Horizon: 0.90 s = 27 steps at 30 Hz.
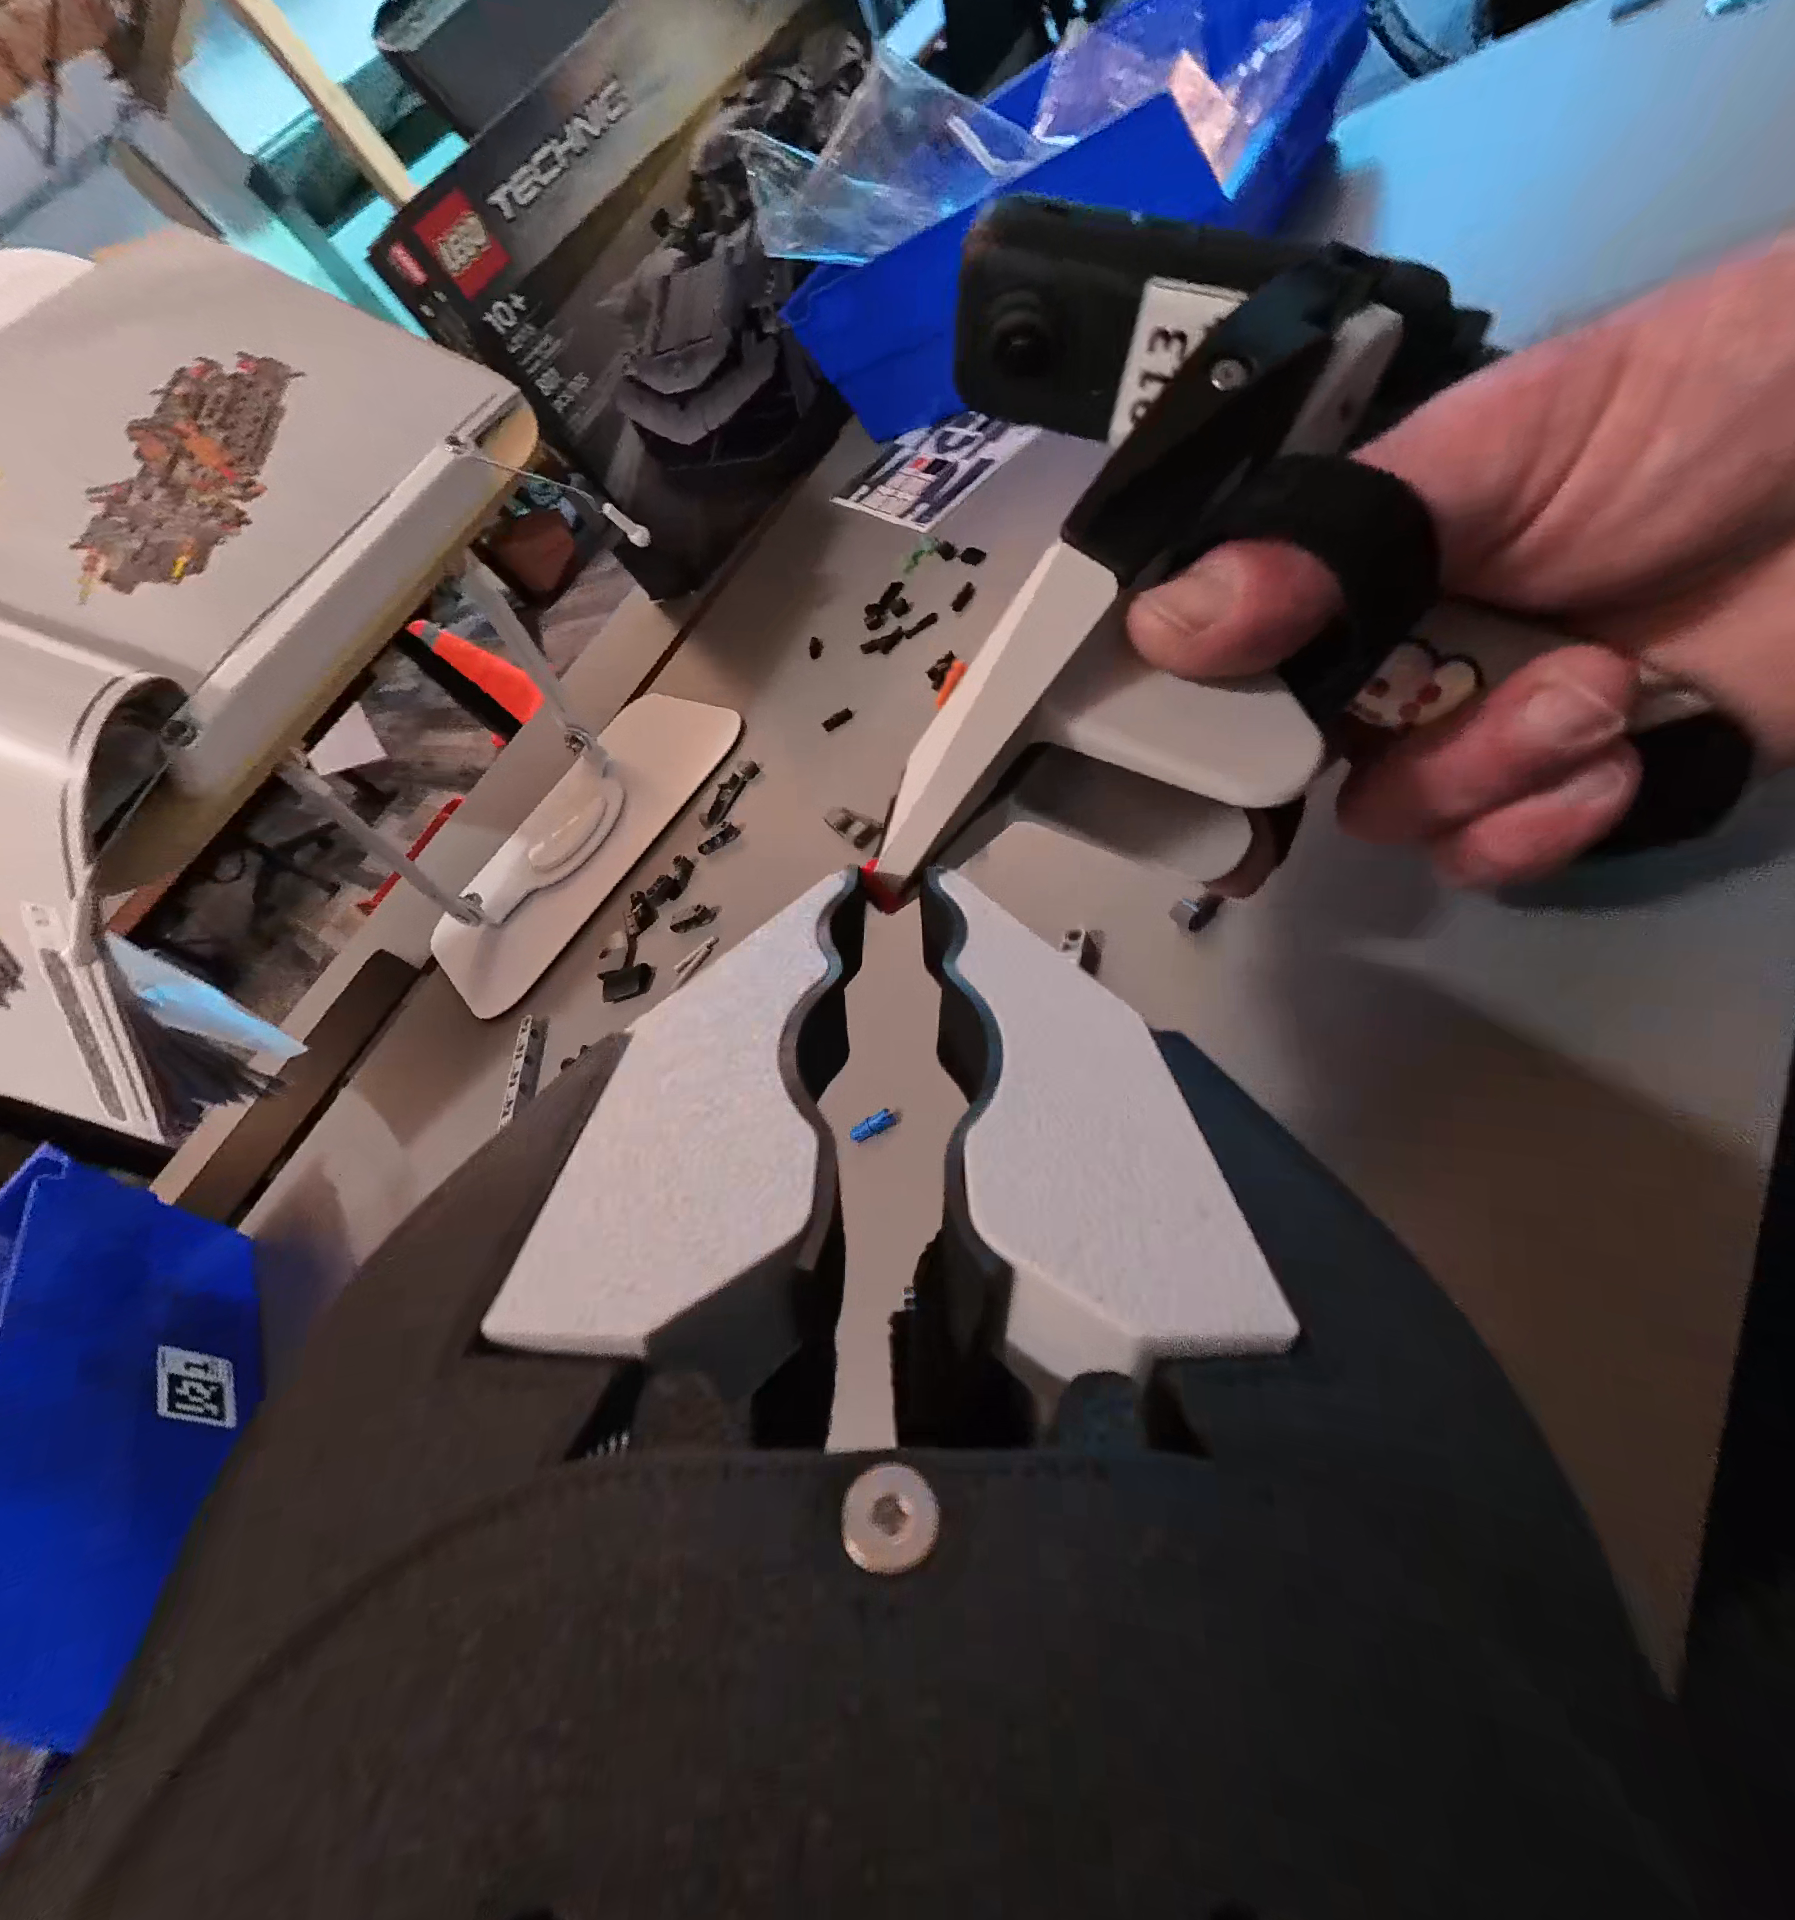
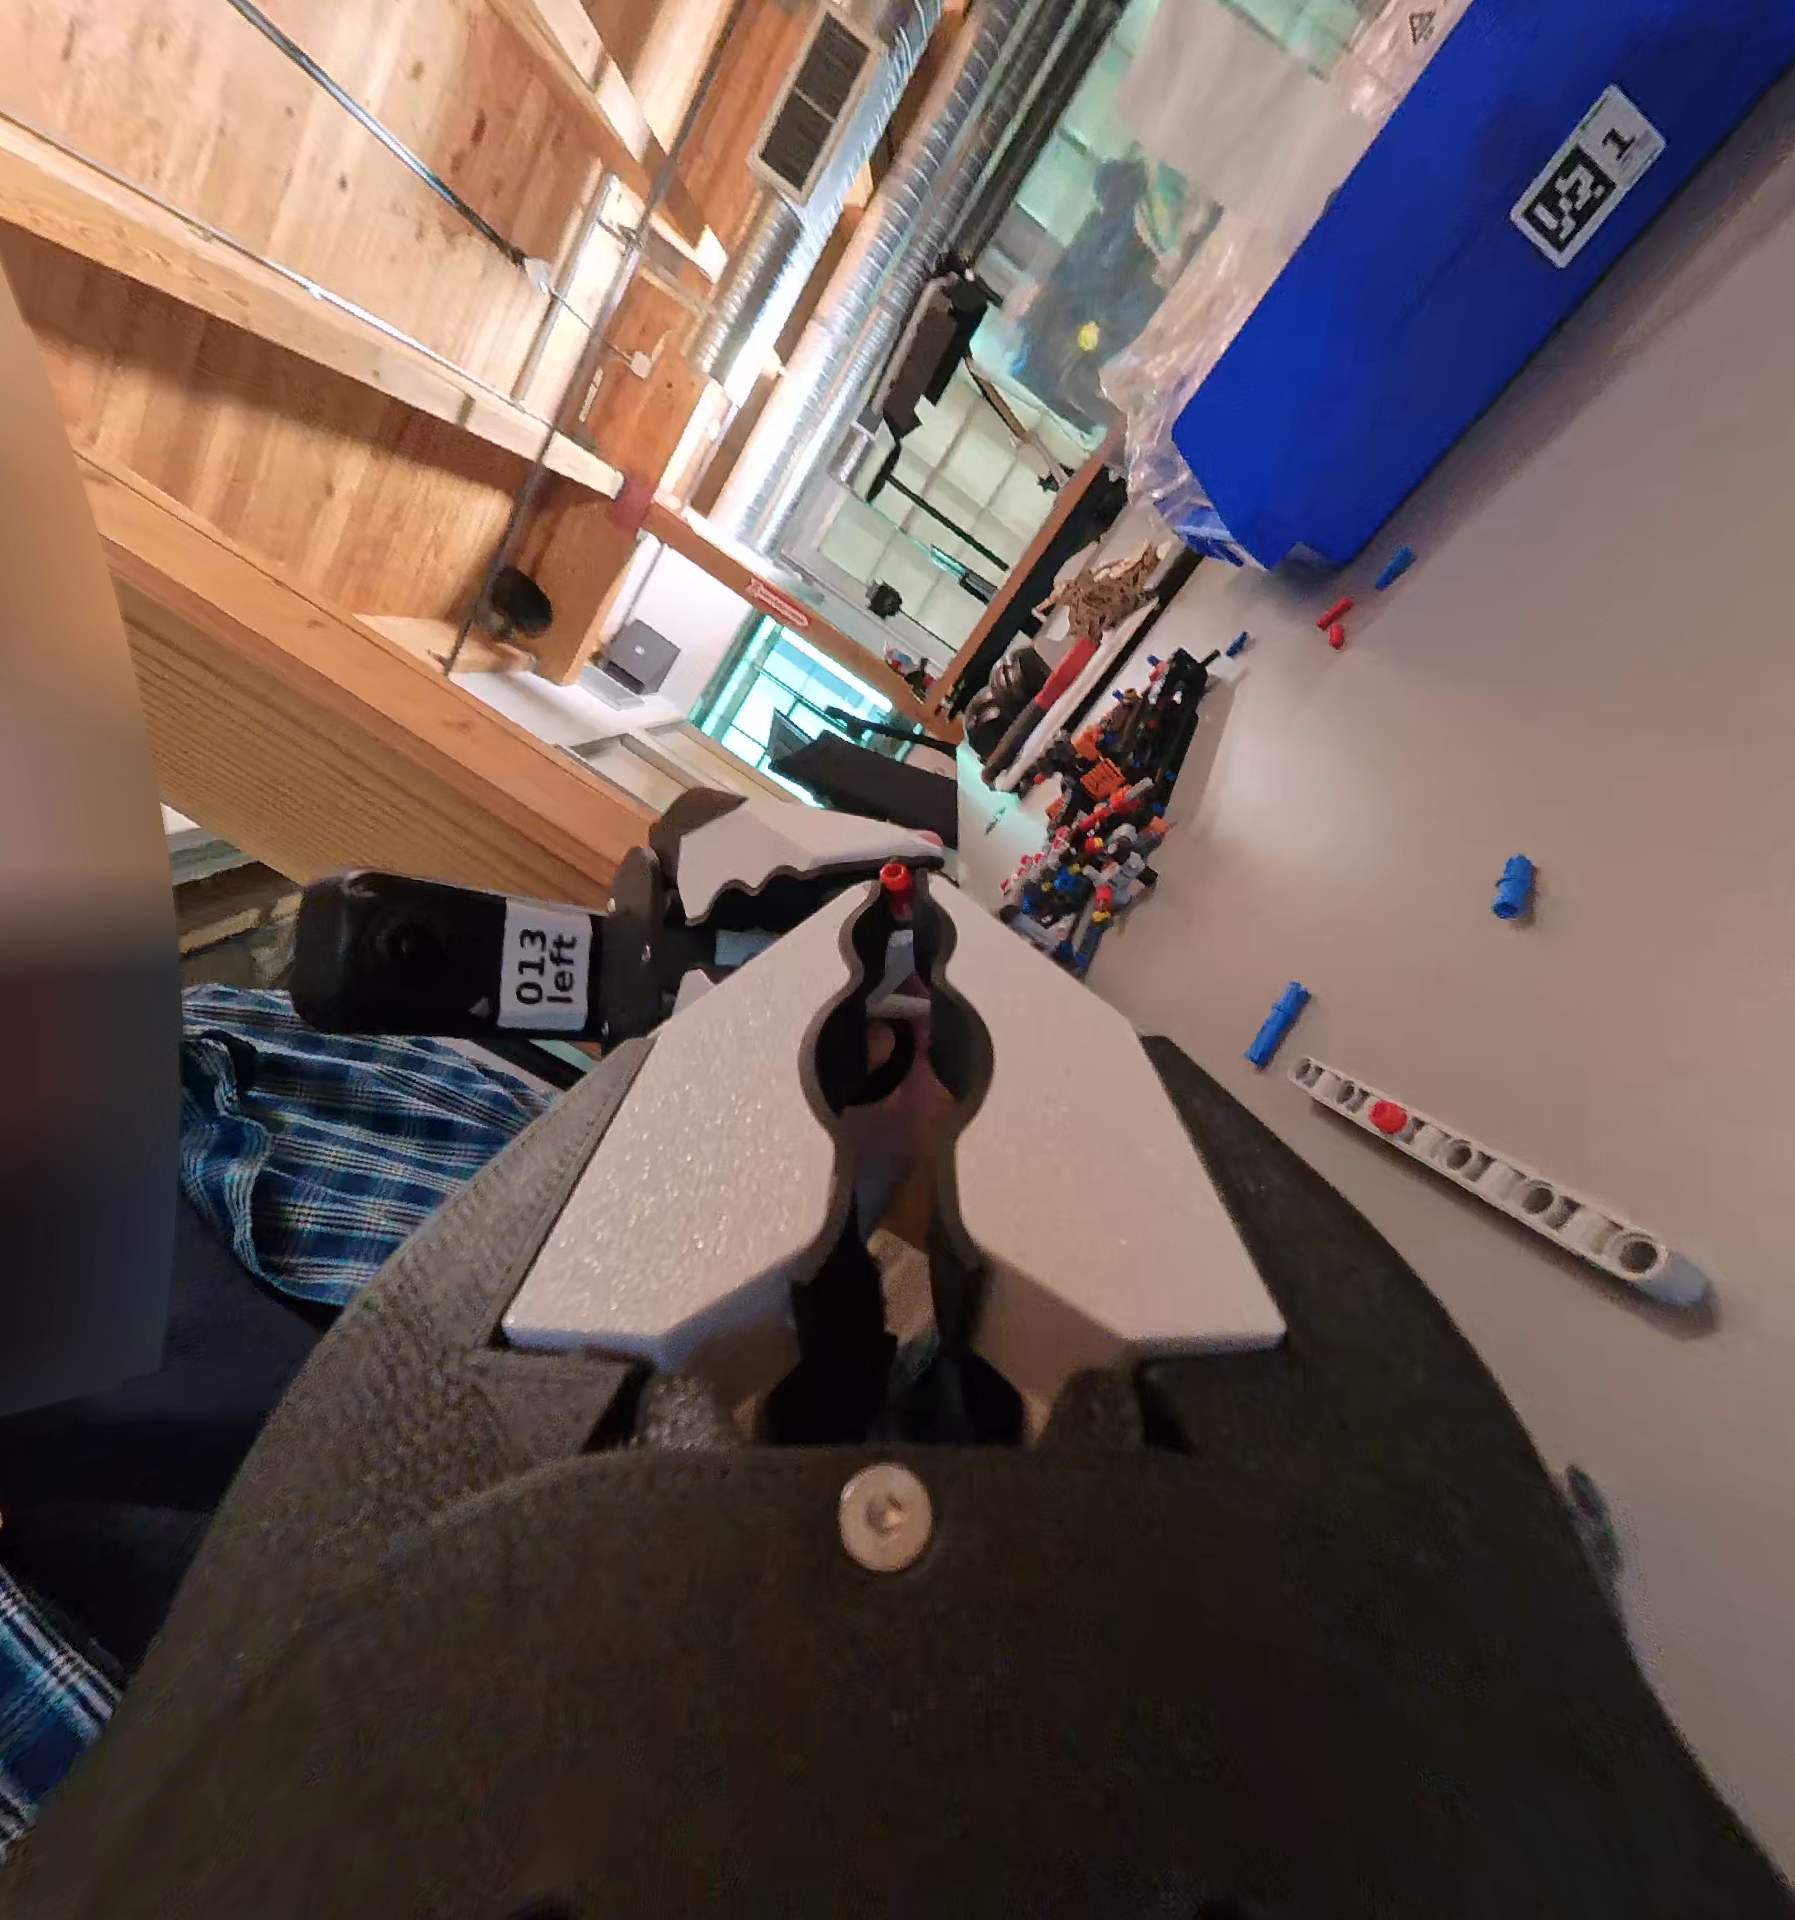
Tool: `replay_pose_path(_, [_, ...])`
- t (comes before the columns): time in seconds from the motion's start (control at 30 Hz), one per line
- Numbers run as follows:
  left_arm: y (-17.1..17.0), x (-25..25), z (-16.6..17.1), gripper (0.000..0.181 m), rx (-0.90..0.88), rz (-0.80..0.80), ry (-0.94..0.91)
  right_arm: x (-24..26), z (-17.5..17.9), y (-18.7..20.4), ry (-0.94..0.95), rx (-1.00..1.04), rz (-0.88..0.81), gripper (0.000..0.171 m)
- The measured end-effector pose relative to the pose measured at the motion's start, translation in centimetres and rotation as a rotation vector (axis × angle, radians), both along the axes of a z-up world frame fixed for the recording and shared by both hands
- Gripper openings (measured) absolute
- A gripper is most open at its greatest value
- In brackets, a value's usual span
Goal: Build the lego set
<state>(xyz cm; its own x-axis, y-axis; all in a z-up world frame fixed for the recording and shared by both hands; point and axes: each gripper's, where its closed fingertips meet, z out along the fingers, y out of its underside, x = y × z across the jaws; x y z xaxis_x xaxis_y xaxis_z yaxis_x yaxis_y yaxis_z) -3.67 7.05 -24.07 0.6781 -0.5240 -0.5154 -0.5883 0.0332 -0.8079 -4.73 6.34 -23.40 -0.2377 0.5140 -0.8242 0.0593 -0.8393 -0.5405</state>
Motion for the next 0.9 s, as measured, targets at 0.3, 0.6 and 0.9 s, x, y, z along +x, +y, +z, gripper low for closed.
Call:
replay_pose_path(0.3, [-0.7, 0.3, -2.3, 0.007, -0.111, -0.146, 0.186, 0.3, -2.2, -0.9, -0.182, 0.138, 0.125, 0.003])
replay_pose_path(0.6, [-0.7, 0.5, -0.7, 0.009, -0.027, -0.116, 0.082, 0.5, -0.7, -0.7, -0.011, -0.024, 0.108, 0.001])
replay_pose_path(0.9, [-0.9, 0.6, -0.2, 0.005, 0.037, -0.113, 0.08, 1.0, -0.4, -0.6, 0.035, -0.069, 0.095, 0.001])
